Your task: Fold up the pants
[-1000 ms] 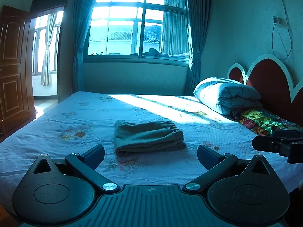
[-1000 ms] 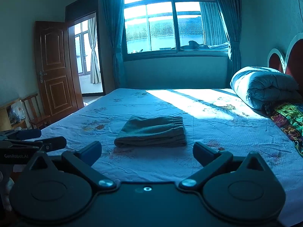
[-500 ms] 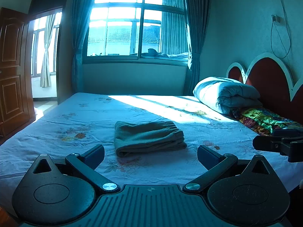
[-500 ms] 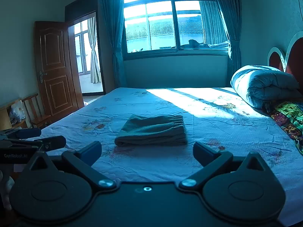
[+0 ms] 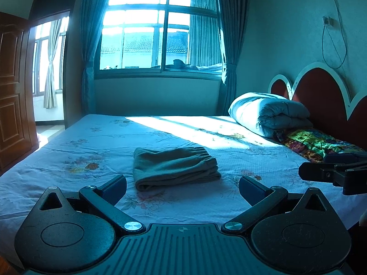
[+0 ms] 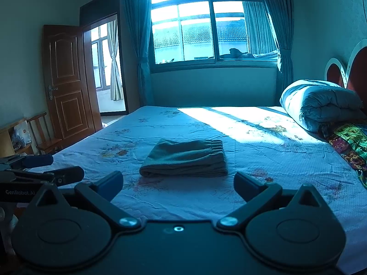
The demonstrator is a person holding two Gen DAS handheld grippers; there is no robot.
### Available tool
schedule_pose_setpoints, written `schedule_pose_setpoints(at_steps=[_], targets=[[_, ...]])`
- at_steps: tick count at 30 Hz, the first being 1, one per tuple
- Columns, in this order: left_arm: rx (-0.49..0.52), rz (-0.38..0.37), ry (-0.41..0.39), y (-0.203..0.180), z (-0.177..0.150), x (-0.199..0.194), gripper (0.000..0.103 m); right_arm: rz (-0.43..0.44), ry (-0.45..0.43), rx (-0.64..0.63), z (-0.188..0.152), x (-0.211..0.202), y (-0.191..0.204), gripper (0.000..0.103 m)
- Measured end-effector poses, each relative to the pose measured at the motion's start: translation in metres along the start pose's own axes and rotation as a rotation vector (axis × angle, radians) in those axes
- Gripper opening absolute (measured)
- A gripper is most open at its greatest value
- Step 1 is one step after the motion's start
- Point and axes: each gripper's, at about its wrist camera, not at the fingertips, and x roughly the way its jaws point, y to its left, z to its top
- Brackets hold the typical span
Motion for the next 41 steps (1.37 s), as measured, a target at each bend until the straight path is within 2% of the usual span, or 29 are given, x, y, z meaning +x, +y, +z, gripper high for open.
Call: schedule_pose_setpoints(at_steps=[32,36,41], targets=[[0.008,-0.03,-0.028,-0.001,0.002,-0.008,0.103,-0.009,0.001,-0.007,0.002,0.001,0.0,0.097],[-0.035,-0.046,-0.06,0.005,0.005,-0.013,0.103,-0.013,0.004,-0.012,0.003,0.003,-0.001,0.097],[-0.078,-0.088,-0.055,0.013,0.004,-0.01,0.103,-0.015,0.005,-0.02,0.002,0.003,0.001,0.097]])
